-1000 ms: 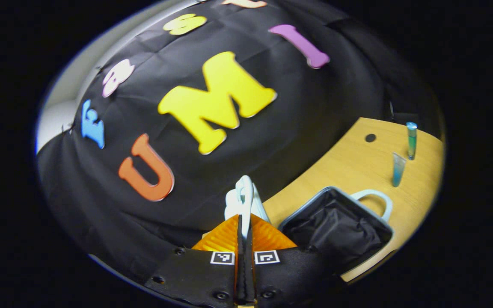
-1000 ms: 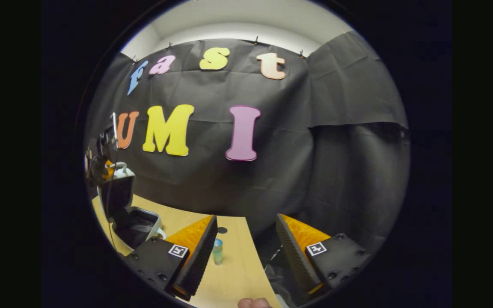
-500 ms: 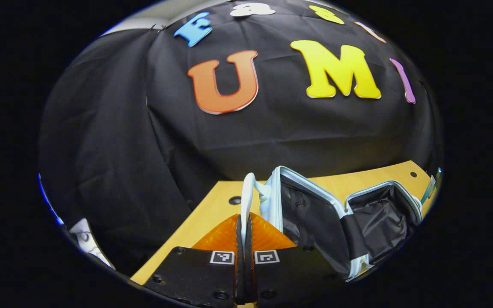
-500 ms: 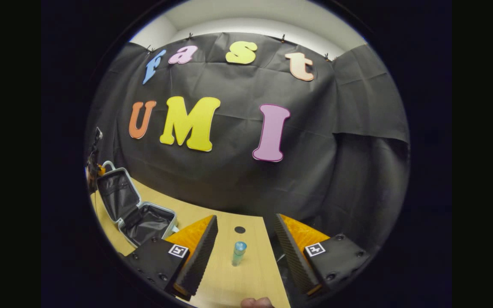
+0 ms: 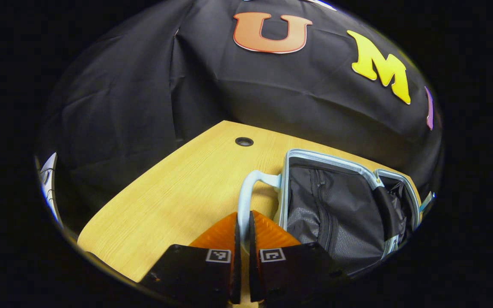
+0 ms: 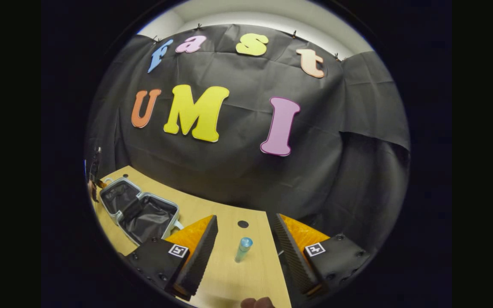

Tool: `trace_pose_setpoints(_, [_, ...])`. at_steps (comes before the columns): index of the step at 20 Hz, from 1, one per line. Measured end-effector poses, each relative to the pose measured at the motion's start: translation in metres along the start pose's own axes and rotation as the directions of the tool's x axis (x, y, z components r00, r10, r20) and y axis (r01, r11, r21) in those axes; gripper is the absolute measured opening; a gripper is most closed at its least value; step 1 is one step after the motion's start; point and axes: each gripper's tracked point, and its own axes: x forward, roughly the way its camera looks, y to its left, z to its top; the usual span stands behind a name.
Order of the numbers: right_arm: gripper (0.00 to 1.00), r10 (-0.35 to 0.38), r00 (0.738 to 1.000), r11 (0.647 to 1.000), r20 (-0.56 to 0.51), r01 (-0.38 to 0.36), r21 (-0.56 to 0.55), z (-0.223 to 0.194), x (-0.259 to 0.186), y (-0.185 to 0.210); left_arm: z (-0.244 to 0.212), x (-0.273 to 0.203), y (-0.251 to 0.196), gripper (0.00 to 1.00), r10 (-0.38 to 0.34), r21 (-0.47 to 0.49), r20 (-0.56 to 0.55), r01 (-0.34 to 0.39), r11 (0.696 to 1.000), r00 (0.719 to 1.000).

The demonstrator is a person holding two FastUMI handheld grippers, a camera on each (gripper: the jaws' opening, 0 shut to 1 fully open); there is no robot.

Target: First open the suitcase, pack the skin care products into it, and then close the suitcase.

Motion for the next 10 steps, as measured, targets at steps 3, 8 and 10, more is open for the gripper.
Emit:
trace_pose_setpoints(3, [0.8, 0.01, 1.0, 1.0, -0.004, -0.01, 0.006, -0.002, 0.0, 0.004, 0.002, 0.005, 0.011, 0.26, 0.056, 0.019, 0.014, -0.056, 0.998, 0.998])
trace_pose_setpoints(8, [0.8, 0.025, 1.0, 0.999, -0.006, -0.025, 0.047, -0.012, 0.006, -0.002, 0.067, -0.064, -0.012, 0.88, 0.136, -0.001, 0.203, -0.139, 0.99, 0.97])
trace_pose_setpoints(10, [0.8, 0.039, 0.999, 0.995, -0.007, -0.038, 0.089, -0.02, 0.007, -0.004, 0.107, -0.118, -0.058, 0.93, 0.115, 0.03, 0.359, -0.134, 0.99, 0.926])
